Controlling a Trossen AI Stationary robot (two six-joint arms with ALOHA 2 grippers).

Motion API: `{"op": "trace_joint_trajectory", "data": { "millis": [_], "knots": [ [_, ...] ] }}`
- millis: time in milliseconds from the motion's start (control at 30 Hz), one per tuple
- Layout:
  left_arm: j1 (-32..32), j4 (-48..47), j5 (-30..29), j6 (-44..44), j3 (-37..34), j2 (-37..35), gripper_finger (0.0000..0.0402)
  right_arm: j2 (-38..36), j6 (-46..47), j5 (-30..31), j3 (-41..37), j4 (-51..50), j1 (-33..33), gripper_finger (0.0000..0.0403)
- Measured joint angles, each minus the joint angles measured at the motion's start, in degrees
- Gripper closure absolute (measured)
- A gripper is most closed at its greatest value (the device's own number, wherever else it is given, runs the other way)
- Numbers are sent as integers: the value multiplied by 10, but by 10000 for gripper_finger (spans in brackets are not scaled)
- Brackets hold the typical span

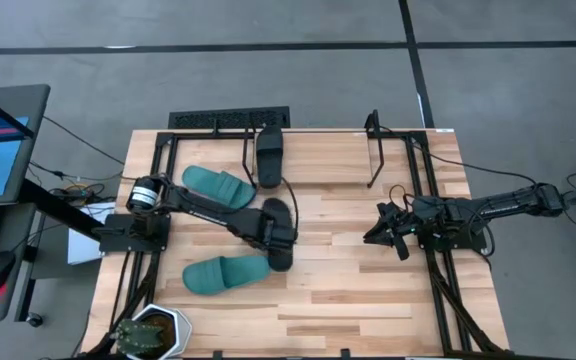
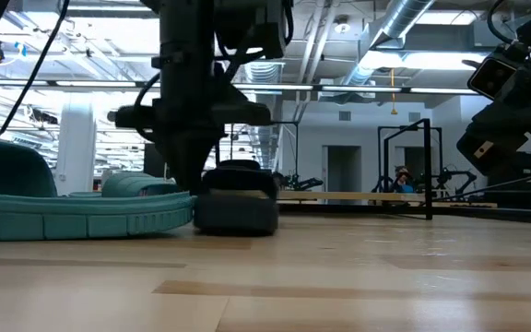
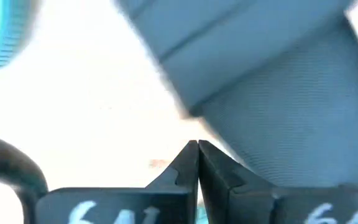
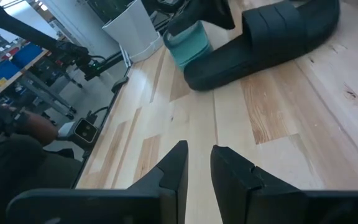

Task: Pick and place slides into the shelf
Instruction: Put the black slipper on the shelf

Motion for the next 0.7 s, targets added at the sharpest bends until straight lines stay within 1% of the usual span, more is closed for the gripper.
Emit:
{"op": "trace_joint_trajectory", "data": {
  "millis": [100, 267, 467, 633, 700],
  "knots": [
    [0, -29, -8, -9, 8, 0, 402, 0, 0, 0, 0, 0, 0, 344],
    [-1, -24, -27, -9, 16, 0, 402, 0, 0, 0, 0, 0, 0, 344],
    [2, -58, -28, -23, 16, 0, 402, 0, 0, 0, 0, 0, 0, 344],
    [-1, -91, -77, -78, 16, -3, 402, 0, 0, 0, 0, 0, 0, 344],
    [-4, -93, -114, -95, 16, -12, 401, 0, 0, 0, 0, 0, 0, 344]
  ]
}}
